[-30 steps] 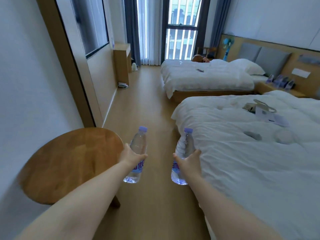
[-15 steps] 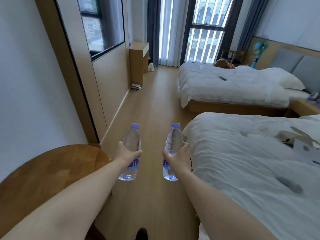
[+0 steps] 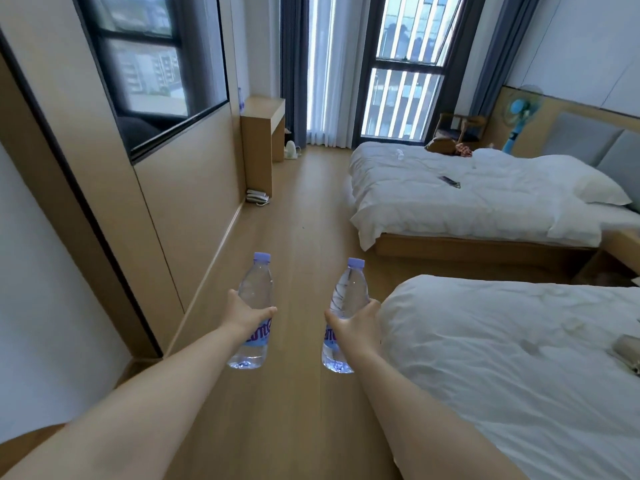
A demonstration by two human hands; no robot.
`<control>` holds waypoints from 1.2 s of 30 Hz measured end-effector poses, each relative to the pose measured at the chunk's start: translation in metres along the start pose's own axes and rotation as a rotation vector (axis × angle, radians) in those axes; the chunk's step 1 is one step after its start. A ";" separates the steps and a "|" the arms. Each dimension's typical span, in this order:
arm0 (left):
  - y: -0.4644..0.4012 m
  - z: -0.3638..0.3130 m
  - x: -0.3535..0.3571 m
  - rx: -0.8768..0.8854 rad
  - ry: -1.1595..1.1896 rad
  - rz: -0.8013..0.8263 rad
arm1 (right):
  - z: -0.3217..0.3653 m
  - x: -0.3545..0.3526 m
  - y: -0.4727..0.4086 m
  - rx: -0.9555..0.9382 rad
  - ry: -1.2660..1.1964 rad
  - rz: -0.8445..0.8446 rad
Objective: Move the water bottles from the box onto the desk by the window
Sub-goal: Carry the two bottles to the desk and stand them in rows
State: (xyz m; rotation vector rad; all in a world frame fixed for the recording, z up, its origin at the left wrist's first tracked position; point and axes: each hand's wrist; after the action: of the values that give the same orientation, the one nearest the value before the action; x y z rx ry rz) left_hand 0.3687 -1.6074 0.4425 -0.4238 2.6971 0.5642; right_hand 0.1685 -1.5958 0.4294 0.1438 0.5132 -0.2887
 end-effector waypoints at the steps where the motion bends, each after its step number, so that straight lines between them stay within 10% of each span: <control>1: -0.020 -0.010 0.008 0.000 0.002 0.016 | 0.003 0.005 -0.021 0.005 -0.001 -0.002; 17: -0.345 -0.199 0.129 -0.033 0.003 -0.069 | 0.078 0.042 -0.456 -0.036 0.058 0.021; 36: -0.799 -0.391 0.168 -0.008 -0.113 -0.100 | 0.208 0.253 -0.867 -0.034 0.022 0.081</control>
State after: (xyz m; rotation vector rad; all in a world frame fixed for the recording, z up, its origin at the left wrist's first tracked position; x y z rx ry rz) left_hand 0.3951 -2.5127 0.4514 -0.5101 2.5511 0.5542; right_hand 0.2087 -2.5221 0.4266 0.1340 0.5324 -0.1994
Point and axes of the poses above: each hand's wrist, its own y-axis away from the middle knuckle, its own x-axis out of the palm, z = x × y, and after that the axes turned 4 degrees about -x, right-handed
